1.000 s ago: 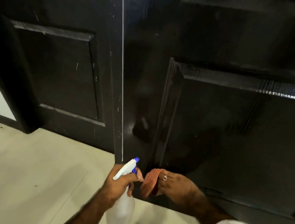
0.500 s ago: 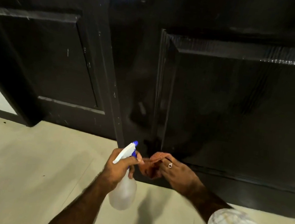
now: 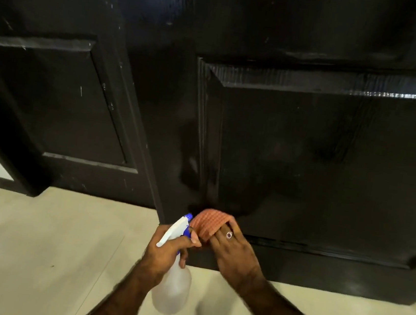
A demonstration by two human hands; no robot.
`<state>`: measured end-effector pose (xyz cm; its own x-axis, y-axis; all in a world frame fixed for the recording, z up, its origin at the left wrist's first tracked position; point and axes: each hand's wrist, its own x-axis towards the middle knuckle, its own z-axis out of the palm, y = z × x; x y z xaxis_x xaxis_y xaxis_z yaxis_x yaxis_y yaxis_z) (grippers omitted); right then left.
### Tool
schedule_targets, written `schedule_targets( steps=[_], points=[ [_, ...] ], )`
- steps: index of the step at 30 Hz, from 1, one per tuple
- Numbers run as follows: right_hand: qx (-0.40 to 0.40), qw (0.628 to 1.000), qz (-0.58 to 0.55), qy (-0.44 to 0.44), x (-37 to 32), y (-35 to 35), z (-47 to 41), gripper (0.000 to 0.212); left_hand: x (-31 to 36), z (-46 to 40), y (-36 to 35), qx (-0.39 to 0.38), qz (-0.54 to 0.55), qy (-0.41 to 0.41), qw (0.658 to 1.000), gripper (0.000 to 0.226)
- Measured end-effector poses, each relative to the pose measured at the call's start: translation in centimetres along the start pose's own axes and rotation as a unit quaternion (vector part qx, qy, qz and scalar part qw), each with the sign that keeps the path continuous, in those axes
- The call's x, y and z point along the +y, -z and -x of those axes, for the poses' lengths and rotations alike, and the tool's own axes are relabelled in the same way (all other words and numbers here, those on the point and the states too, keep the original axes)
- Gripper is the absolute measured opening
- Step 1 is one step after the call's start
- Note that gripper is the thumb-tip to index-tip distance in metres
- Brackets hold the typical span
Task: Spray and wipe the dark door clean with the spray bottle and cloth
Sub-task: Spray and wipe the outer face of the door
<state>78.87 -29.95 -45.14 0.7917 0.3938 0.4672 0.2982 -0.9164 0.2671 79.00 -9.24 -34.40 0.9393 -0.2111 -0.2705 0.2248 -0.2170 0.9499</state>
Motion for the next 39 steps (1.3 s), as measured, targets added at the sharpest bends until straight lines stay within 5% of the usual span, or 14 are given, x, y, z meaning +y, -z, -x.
schedule_targets(
  steps=[5,8,11,14,17,19,21,24,26,28,30,32,36,39],
  points=[
    [0.211,0.974,0.017,-0.079,7.4,11.5,-9.1,0.052,3.8,0.2,-0.1,-0.011,0.024,-0.097,0.995,0.005],
    [0.296,0.935,0.059,-0.189,11.2,13.9,-9.1,0.050,6.9,-0.5,-0.3,-0.051,0.044,-0.161,0.985,0.013],
    [0.277,0.898,0.070,-0.334,11.5,10.1,-3.8,0.045,8.7,-1.3,-1.1,-0.086,0.050,-0.199,0.975,0.018],
    [0.166,0.832,-0.008,-0.529,8.9,5.1,1.9,0.032,9.4,-1.4,-2.6,-0.113,0.046,-0.212,0.970,0.027],
    [0.210,0.737,-0.145,-0.626,7.7,4.3,0.7,0.033,9.0,-1.2,-3.8,-0.131,0.033,-0.217,0.967,0.024],
    [0.242,0.708,-0.162,-0.643,7.8,5.3,-2.1,0.038,8.4,-1.2,-4.6,-0.136,0.025,-0.216,0.966,0.024],
    [0.281,0.777,-0.100,-0.555,7.5,5.5,-2.8,0.037,8.1,-1.1,-5.0,-0.138,0.022,-0.217,0.966,0.021],
    [0.272,0.920,-0.041,-0.279,10.6,6.6,1.2,0.034,7.8,-1.2,-5.9,-0.155,0.017,-0.223,0.962,0.015],
    [0.250,0.943,-0.047,-0.214,12.5,7.8,4.2,0.030,7.8,-1.2,-7.1,-0.171,0.009,-0.219,0.961,0.015],
    [0.284,0.926,-0.103,-0.225,13.2,8.6,6.4,0.026,7.7,-1.0,-8.8,-0.187,-0.001,-0.207,0.960,0.016],
    [0.302,0.884,-0.191,-0.302,12.4,9.3,8.3,0.029,7.9,-0.4,-10.8,-0.209,-0.018,-0.195,0.958,0.015],
    [0.300,0.797,-0.317,-0.417,12.2,10.4,10.2,0.038,8.2,0.0,-13.7,-0.232,-0.025,-0.180,0.955,0.014],
    [0.291,0.459,-0.526,-0.654,15.0,14.2,12.8,0.035,10.7,1.2,-20.2,-0.261,-0.006,-0.143,0.955,0.015],
    [0.225,0.290,-0.564,-0.740,18.3,17.1,15.5,0.034,13.9,2.6,-24.9,-0.279,0.004,-0.113,0.954,0.015]
  ],
)
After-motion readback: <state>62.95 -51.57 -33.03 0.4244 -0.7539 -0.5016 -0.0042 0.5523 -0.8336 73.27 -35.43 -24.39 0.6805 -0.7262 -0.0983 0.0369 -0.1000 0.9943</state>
